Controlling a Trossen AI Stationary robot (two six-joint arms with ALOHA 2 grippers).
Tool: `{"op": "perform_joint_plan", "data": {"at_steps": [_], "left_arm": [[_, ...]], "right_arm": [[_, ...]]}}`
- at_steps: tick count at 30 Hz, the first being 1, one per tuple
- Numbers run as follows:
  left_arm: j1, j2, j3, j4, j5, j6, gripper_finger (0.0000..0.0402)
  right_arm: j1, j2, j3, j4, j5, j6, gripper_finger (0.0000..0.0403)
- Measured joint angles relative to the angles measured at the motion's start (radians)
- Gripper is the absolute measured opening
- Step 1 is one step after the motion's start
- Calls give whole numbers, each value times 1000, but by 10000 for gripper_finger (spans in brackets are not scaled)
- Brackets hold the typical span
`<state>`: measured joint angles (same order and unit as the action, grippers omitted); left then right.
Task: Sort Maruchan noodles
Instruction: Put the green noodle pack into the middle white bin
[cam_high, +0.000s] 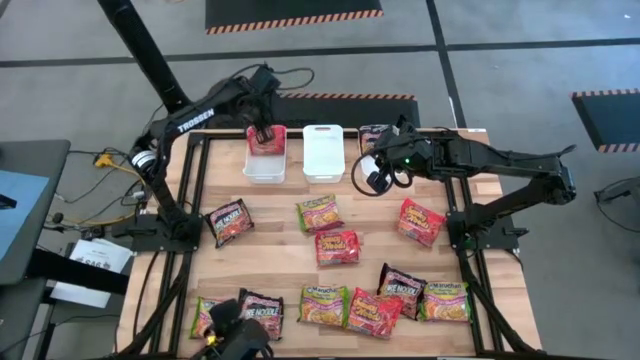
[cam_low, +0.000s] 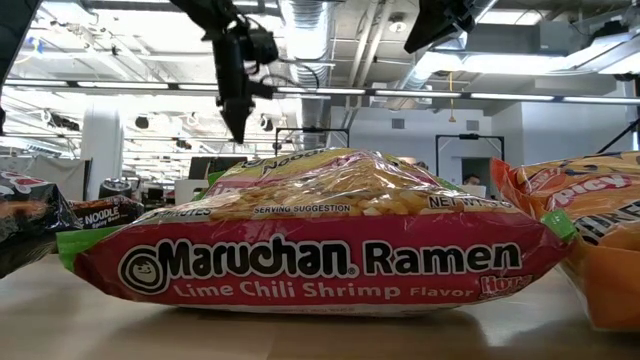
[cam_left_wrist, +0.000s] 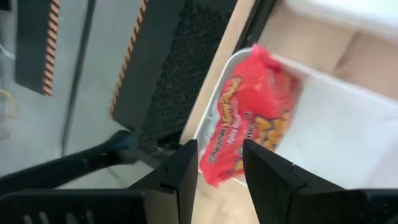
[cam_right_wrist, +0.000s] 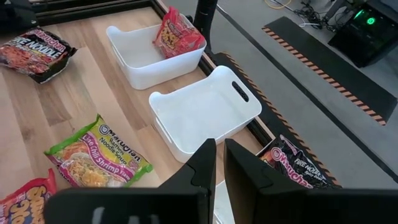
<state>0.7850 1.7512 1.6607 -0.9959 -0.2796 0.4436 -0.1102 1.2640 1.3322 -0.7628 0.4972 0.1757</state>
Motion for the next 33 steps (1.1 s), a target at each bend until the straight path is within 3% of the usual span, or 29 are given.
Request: {"op": "perform_joint_plan", "data": {"at_steps": [7,16,25,28,33], "left_arm": [[-26,-1,179,-177,244,-168,116],[-140,-1,229,-255,523,-269,116],[-310,-4,228,-328,570,-320,116],[-356,-23,227,-340,566,-359,116],[-434,-84,227,-339,524,-442,116]], "right_arm": [[21,0,0,0,-81,15,64],[40,0,0,0,-225,47,115],[63,0,0,0,-421,89,205],[94,0,0,0,-475,89,217],[165,0,0,0,-478,89,220]]}}
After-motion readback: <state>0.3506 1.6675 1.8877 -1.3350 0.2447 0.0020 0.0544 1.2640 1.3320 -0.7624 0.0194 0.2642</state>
